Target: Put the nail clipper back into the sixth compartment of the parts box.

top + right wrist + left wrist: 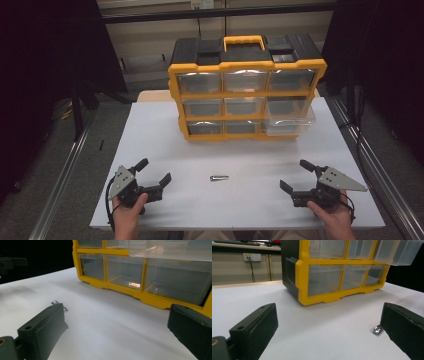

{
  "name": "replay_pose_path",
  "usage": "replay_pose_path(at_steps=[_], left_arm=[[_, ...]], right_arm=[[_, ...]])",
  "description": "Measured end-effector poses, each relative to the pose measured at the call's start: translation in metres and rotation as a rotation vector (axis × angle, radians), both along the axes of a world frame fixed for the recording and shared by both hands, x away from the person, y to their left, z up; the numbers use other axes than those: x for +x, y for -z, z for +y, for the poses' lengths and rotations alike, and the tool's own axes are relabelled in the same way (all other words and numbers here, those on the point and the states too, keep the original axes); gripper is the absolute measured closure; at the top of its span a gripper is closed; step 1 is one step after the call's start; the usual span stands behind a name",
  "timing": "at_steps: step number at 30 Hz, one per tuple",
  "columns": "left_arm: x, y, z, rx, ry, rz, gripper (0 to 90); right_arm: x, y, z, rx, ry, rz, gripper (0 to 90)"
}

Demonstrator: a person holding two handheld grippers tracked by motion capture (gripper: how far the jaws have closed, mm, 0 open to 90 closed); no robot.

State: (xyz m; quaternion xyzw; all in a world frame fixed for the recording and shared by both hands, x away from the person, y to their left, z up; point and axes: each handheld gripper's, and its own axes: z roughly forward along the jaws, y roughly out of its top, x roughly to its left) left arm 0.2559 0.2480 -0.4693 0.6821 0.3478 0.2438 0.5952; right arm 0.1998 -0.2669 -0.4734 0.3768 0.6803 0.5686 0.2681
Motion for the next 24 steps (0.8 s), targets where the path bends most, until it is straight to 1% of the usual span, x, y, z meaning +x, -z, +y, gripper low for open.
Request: replay_pose_path(at_steps=[2, 3, 5, 8, 9, 11, 12, 13, 17, 18, 19, 20, 21, 22, 23, 24], left_arm=[[0.0, 0.0, 0.0, 0.006, -0.005, 0.002, 1.6], [0.0, 0.0, -0.002, -0.015, -0.005, 0.003, 1.6], [0.0, 0.0, -0.001, -0.015, -0.001, 0.001, 1.6], [0.0, -0.001, 0.0, -0.004, -0.003, -0.005, 1.6], [0.0, 0.0, 0.0, -0.005, 0.01, -0.001, 1.6], [-0.001, 0.0, 0.0, -0.008, -0.011, 0.0, 1.6], [0.0, 0.0, 0.0, -0.011, 0.0, 0.001, 1.5], [0.0, 0.0, 0.001, -0.005, -0.003, 0.001, 1.6], [0.0, 0.0, 0.001, -0.01, -0.004, 0.0, 1.6], [-0.001, 0.0, 0.001, -0.008, -0.005, 0.001, 1.6], [-0.001, 0.0, 0.001, -0.006, -0.005, 0.001, 1.6], [-0.001, 0.0, 0.001, 0.006, -0.015, -0.002, 1.6], [0.0, 0.0, 0.001, 0.008, -0.013, -0.002, 1.6], [0.0, 0.001, 0.0, 0.001, -0.008, 0.002, 1.6], [0.0, 0.001, 0.0, 0.002, -0.007, 0.003, 1.6], [0.0, 0.001, 0.0, 0.0, -0.006, 0.003, 1.6]], right_arm=[[0.001, 0.0, 0.001, -0.017, -0.002, -0.007, 0.8], [0.002, 0.0, 0.001, -0.017, -0.003, -0.003, 0.8], [0.004, 0.0, 0.003, -0.019, -0.004, -0.002, 0.8], [0.006, 0.0, 0.004, -0.012, -0.013, 0.012, 0.7], [0.006, -0.001, 0.006, -0.012, -0.016, 0.016, 0.6], [0.008, -0.001, 0.008, -0.025, -0.019, 0.022, 0.6], [0.009, -0.002, 0.009, -0.023, -0.017, 0.03, 0.6], [0.01, -0.002, 0.01, -0.027, -0.026, 0.031, 0.6], [0.015, -0.006, 0.017, -0.029, -0.037, 0.035, 0.3], [0.017, -0.007, 0.018, -0.04, -0.052, 0.031, 0.3], [0.017, -0.008, 0.02, -0.039, -0.055, 0.034, 0.4], [0.018, -0.009, 0.021, -0.045, -0.06, 0.041, 0.5], [0.019, -0.01, 0.023, -0.05, -0.08, 0.048, 0.5], [0.02, -0.011, 0.025, -0.053, -0.084, 0.055, 0.5], [0.021, -0.012, 0.027, -0.056, -0.079, 0.055, 0.5], [0.022, -0.012, 0.028, -0.051, -0.095, 0.059, 0.5]])
